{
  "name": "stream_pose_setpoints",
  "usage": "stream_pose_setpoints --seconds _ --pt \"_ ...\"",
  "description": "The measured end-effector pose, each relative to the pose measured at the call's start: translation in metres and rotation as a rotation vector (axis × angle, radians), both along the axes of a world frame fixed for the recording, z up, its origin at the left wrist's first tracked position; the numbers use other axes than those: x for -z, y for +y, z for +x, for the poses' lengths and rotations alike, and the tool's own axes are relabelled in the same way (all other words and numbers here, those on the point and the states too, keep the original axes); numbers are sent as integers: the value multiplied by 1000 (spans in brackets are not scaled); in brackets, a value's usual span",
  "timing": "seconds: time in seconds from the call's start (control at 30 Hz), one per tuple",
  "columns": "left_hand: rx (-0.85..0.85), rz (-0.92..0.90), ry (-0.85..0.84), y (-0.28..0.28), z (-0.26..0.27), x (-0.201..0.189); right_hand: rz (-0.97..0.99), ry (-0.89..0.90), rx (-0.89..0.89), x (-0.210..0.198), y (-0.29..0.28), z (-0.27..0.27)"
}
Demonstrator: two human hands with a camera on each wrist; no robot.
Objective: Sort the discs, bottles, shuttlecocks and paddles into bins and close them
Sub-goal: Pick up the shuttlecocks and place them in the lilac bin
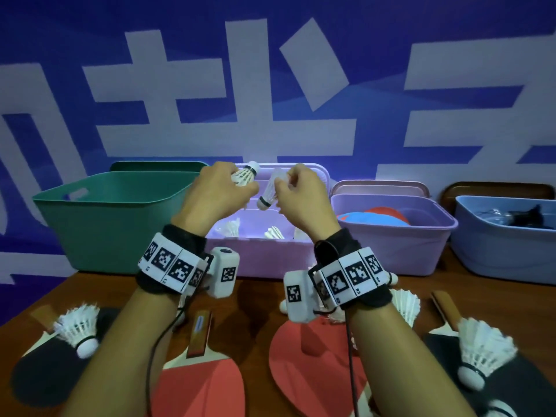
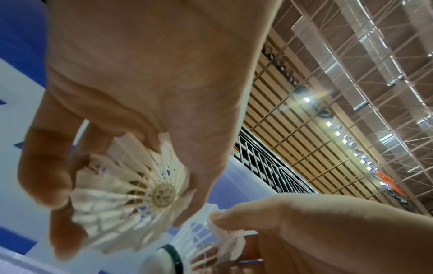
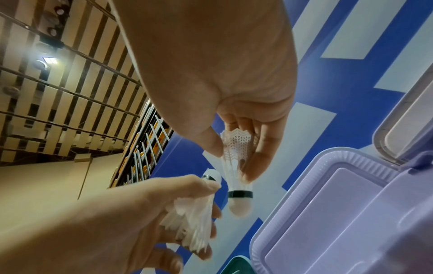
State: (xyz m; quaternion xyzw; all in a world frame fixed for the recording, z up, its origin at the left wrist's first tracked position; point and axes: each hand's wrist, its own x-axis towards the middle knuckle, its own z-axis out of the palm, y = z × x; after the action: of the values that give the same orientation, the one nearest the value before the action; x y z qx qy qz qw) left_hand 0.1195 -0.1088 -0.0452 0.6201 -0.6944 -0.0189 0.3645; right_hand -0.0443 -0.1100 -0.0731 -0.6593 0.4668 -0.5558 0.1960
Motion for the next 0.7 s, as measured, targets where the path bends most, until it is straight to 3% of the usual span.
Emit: stream_pose_setpoints --seconds 0.17,0.4,0.53,0.7 --pt "68 80 -29 -20 7 13 -19 -31 82 8 -19 -13" --pt "112 134 54 -41 12 31 1 5 99 26 -38 -19" --pt "100 274 74 -51 9 41 -4 -1 119 31 -43 -22" --pt "136 321 -91 -60 12 51 47 162 138 34 -39 -27"
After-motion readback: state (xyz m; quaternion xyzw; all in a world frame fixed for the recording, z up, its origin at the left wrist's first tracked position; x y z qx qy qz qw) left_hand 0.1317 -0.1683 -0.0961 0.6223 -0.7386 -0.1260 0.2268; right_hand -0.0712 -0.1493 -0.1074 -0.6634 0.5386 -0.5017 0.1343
